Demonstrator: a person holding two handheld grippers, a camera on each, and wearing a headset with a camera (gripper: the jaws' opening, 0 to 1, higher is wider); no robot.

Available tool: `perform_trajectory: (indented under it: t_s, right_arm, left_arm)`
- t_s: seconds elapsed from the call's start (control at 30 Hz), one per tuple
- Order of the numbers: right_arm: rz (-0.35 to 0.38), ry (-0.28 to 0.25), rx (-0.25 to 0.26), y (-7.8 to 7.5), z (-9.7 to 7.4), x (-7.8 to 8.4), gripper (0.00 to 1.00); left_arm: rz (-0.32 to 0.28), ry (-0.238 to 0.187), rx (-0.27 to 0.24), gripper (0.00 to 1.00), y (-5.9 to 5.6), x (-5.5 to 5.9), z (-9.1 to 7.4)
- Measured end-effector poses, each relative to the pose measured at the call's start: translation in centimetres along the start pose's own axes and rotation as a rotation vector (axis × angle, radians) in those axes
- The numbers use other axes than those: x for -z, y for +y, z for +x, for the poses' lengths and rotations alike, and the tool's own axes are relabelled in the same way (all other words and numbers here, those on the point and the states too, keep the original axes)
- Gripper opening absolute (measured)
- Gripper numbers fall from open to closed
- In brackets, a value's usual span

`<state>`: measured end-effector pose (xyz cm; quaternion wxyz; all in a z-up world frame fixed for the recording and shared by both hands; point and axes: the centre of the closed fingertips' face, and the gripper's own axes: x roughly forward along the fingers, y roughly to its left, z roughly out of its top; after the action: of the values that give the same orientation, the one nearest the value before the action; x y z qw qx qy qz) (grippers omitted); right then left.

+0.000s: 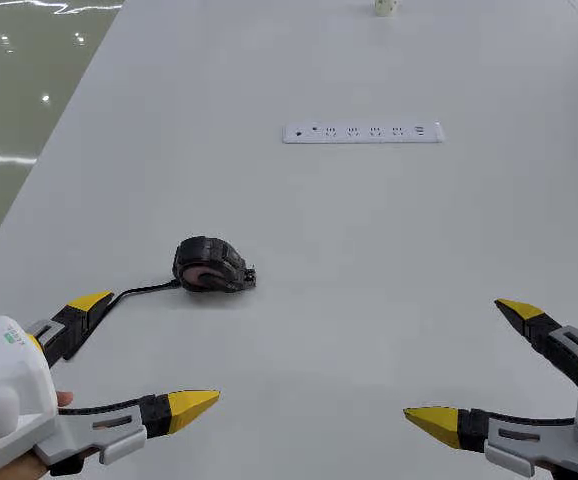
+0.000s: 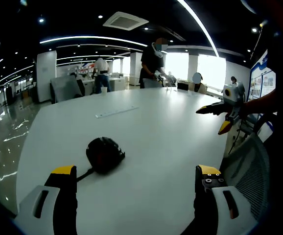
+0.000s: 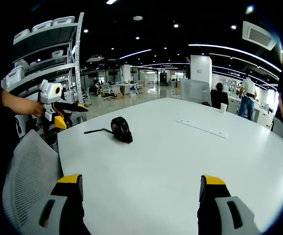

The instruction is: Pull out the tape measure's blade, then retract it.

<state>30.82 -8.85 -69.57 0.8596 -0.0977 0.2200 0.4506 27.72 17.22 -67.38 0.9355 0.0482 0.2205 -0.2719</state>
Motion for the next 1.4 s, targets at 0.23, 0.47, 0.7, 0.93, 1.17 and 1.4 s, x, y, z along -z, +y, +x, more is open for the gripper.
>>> perform_trajectory:
  t_s: [0.23,0.47,0.7,0.93,1.17,1.4]
  right_arm:
    - [0.003,0.01,0.0,-0.3,0.2,-0.1,0.99]
    - [-0.018,0.014,-0.003,-1.0,0.4,-0.2,0.99]
    - [-0.026,0.027,-0.013,-1.9,0.7,-0.2,0.94]
    - [-0.06,0.042,-0.037,-2.5,1.4,-0.4,0.93]
    - [-0.104,0.06,-0.088,-2.7,2.4,-0.6,0.89]
    - [-0.126,0.078,-0.135,-3.2,3.4,-0.6,0.85]
  left_arm:
    - [0.003,-0.002,0.013,0.99,0.1,-0.2,0.2]
    - [0.011,0.008,0.018,0.99,0.5,-0.4,0.6]
    - [0.021,0.032,0.029,0.99,1.5,-0.3,1.0]
    - [0.044,0.049,0.043,0.99,2.6,-0.5,1.4]
    - [0.067,0.07,0.067,0.98,3.6,-0.6,2.1]
    - [0.091,0.096,0.088,0.96,4.5,-0.6,2.7]
